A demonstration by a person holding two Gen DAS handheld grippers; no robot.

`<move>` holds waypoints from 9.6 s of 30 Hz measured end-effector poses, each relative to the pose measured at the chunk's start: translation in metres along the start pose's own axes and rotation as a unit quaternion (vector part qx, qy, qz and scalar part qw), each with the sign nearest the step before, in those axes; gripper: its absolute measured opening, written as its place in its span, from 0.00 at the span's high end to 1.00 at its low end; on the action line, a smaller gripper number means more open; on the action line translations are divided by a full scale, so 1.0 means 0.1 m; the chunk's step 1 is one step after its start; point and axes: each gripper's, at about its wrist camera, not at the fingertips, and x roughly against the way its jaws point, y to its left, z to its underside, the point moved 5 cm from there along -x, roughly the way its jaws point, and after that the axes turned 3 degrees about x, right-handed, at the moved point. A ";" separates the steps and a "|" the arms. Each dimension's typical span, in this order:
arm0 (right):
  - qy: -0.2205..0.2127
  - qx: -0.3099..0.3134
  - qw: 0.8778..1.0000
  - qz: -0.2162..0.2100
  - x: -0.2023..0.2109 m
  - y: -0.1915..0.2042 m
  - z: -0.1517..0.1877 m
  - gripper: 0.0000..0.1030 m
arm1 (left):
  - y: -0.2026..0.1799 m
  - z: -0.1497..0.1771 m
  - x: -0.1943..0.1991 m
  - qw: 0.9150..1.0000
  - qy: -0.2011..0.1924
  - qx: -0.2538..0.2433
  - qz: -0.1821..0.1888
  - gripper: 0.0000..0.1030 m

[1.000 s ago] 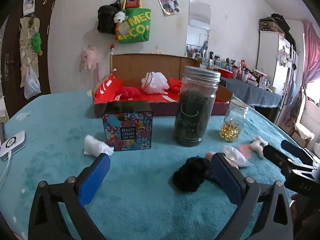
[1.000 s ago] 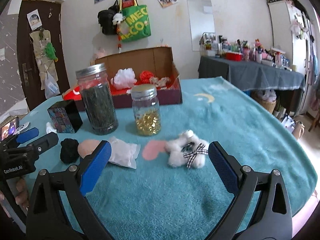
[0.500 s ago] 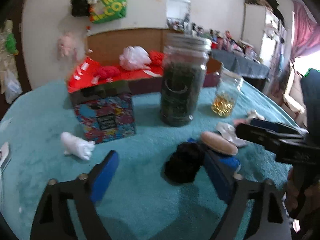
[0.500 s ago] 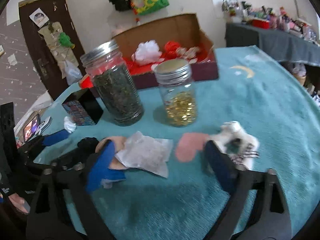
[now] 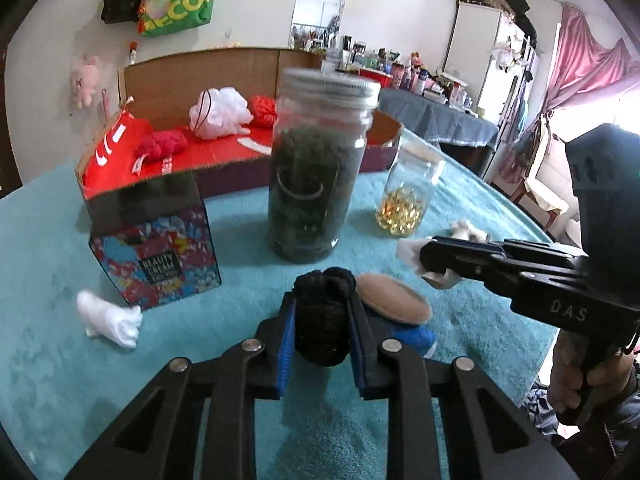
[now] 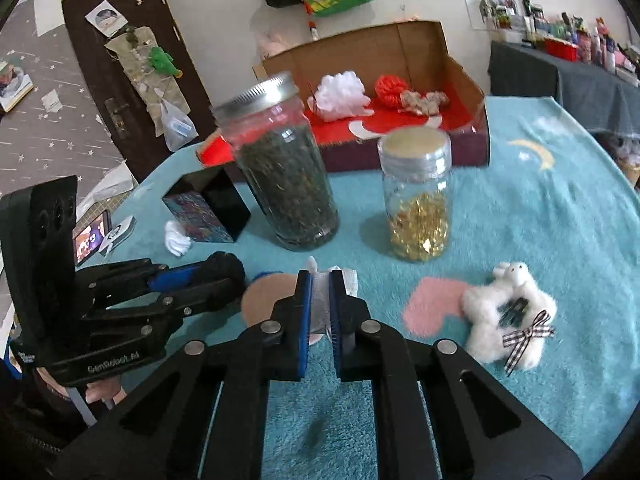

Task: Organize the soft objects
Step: 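Grasp the black fuzzy ball with the left tool while the right tool grasps the white tissue, then carry the black ball and white tissue over the cardboard box, then open both tools to drop the black ball and tissue into the box, then withdraw both tools from the box and move toward the table items, then grasp the white plush with the left tool while the right tool grasps the beige sponge, then lift the white plush and beige sponge and carry them toward the box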

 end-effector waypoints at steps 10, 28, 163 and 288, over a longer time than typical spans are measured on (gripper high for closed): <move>-0.011 0.001 1.000 -0.003 0.06 0.00 -0.08 0.92 | 0.00 -0.06 0.05 1.000 -0.010 -0.001 -0.001 0.76; -0.010 -0.010 1.000 0.024 0.16 -0.20 -0.09 0.92 | 0.54 -0.04 0.28 0.998 -0.006 0.050 -0.040 0.76; 0.110 0.138 0.977 0.124 -1.08 -0.56 -2.14 0.30 | 1.09 -2.02 -0.19 0.993 -0.039 0.004 -0.114 0.02; -0.033 0.014 0.999 0.000 0.09 0.13 -0.04 0.76 | 0.09 0.09 0.18 0.999 -0.024 0.031 0.002 0.82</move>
